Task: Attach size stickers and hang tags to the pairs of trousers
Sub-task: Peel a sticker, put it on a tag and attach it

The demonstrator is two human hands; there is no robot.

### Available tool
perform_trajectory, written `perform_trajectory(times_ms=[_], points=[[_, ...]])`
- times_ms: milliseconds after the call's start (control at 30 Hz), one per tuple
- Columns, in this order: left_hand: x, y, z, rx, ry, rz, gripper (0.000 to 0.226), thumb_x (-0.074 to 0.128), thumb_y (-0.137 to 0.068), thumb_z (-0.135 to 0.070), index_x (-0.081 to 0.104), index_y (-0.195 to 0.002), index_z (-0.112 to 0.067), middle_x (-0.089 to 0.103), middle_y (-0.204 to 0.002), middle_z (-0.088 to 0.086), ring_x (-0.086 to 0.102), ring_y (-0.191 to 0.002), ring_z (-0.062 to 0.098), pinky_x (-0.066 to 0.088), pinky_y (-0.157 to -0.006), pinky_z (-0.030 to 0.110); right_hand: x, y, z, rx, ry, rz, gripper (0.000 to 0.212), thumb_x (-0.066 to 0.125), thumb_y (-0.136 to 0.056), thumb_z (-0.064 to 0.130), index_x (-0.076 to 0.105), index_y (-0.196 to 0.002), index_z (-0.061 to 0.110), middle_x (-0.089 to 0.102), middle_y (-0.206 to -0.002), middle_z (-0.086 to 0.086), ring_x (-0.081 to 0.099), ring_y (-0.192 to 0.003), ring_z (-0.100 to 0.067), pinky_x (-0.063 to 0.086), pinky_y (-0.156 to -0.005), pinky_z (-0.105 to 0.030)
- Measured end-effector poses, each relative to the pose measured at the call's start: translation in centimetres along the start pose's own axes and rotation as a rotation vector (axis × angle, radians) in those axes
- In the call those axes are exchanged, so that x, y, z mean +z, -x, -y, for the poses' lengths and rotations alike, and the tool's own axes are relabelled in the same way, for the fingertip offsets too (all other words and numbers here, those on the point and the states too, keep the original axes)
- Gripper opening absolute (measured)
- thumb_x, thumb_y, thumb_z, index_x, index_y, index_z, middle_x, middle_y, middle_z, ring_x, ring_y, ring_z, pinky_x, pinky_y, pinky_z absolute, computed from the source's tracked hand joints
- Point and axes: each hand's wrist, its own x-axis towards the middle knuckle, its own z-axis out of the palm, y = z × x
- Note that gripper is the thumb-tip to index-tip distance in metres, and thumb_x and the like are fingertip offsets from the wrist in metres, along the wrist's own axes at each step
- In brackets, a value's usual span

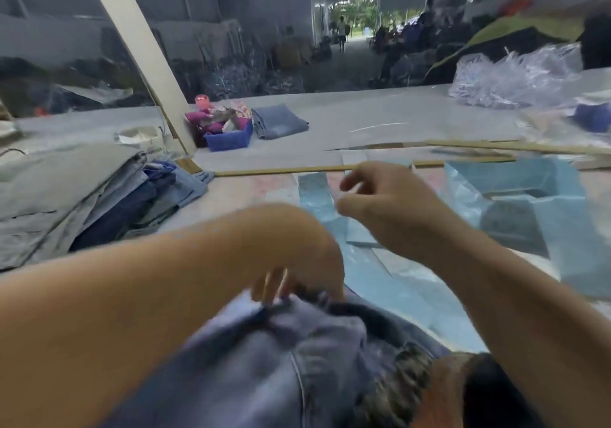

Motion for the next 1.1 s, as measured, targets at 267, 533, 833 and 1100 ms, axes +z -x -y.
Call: perform_trajectory(times_ms=[267,533,833,1100], points=[[1.3,-14.5,9.1,-0.245,0.242,-0.46,0.044,0.05,-0.089,-0.046,0.059,-0.126,-0.025,0.06,-0.13,0.003,0.058,-0.115,0.025,0.045,-0.089,0.033,12.0,-11.9,-6.2,0.261,0.045,0.131,0.005,0.053,-0.085,0.013,0.055,-0.084,0.017,0.057,-0.084,-0.002,0.054,-0.084,-0.024,0.039,-0.066,-0.026],[5.0,-20.8,12.3,0.021,0.798,-0.3,0.028,0.076,-0.076,-0.043,0.071,-0.102,-0.036,0.071,-0.097,-0.014,0.064,-0.084,0.0,0.047,-0.067,0.014,14.9,-12.0,-14.2,0.521,-0.083,0.264,0.041,0.068,-0.079,0.013,0.059,-0.118,0.016,0.065,-0.108,-0.005,0.064,-0.092,-0.022,0.05,-0.071,-0.029],[4.8,-20.9,12.9,-0.059,1.267,-0.329,0.012,0.062,-0.079,-0.011,0.07,-0.088,-0.012,0.073,-0.078,0.005,0.061,-0.06,0.019,0.05,-0.06,0.026,15.6,-11.2,-14.3,0.475,0.007,0.494,0.035,0.076,-0.079,0.025,0.058,-0.109,0.027,0.063,-0.103,0.004,0.062,-0.085,-0.011,0.049,-0.067,-0.024],[4.6,-21.2,16.4,-0.278,1.394,-0.75,0.025,0.054,-0.06,-0.027,0.069,-0.075,-0.013,0.069,-0.078,0.01,0.066,-0.072,0.033,0.059,-0.059,0.04,15.6,-11.0,-14.7,0.594,-0.094,0.427,0.049,0.074,-0.072,0.032,0.041,-0.108,0.032,0.052,-0.083,0.001,0.05,-0.063,-0.018,0.044,-0.048,-0.024]])
